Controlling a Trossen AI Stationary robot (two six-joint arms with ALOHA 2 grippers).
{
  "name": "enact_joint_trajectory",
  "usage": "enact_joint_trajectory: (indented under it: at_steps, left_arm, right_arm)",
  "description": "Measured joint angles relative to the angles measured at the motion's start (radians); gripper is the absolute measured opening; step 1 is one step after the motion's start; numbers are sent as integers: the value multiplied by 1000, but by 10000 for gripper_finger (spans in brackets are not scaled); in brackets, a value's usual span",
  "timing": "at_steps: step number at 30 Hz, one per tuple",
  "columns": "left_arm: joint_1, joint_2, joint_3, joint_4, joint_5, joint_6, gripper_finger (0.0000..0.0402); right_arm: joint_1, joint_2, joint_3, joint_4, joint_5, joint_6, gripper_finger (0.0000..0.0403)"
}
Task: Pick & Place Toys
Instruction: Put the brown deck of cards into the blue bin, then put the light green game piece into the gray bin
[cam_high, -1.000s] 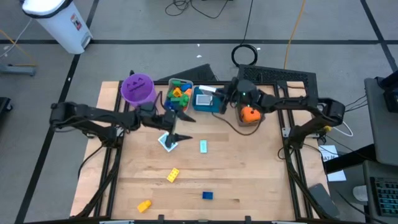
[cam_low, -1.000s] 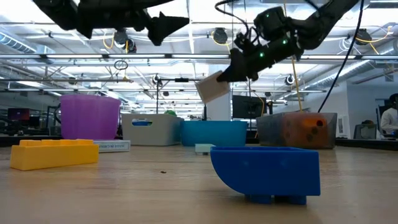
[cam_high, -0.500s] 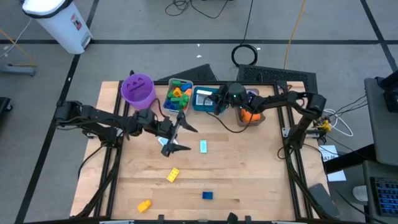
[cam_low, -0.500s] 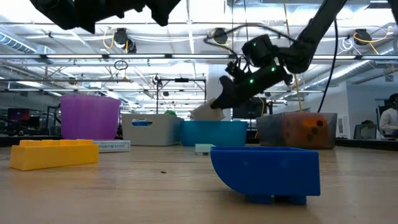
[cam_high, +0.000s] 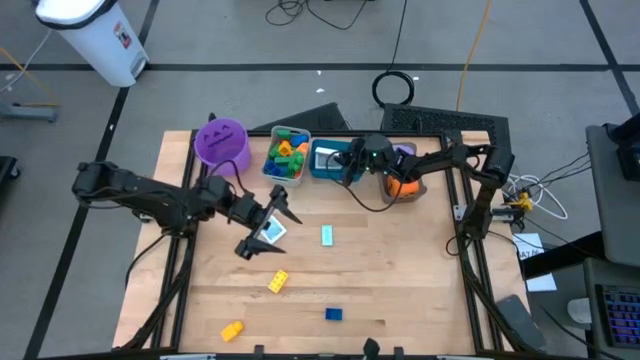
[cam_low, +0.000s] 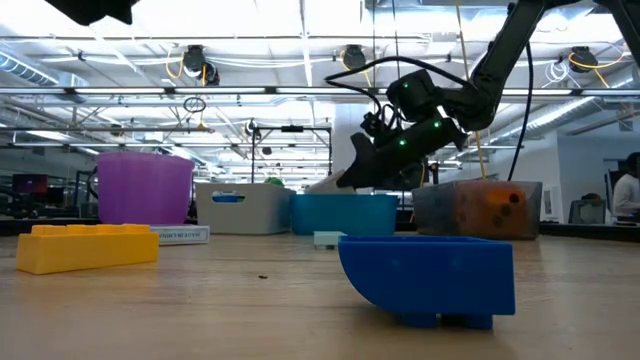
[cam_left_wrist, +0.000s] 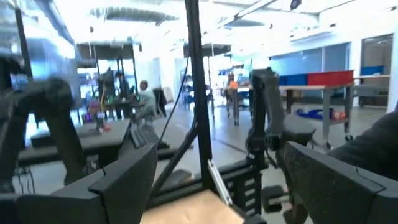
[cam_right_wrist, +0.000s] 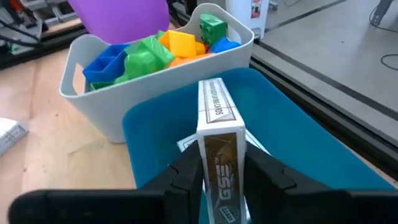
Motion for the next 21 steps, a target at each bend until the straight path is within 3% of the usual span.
enact_joint_trajectory:
  at_steps: [8,17,21]
  left_arm:
    - [-7,-27,1,-79,-88,21,356]
    - [-8,-25,1,-133,-138,44,356]
    - [-9,-26,1,-195,-216,61,356]
  right_arm:
    - [-6,0,0,17,2,26,145]
    - [3,-143,0,2,-7,-23,199]
    - [30,-241,0,-5,-122,-15,205]
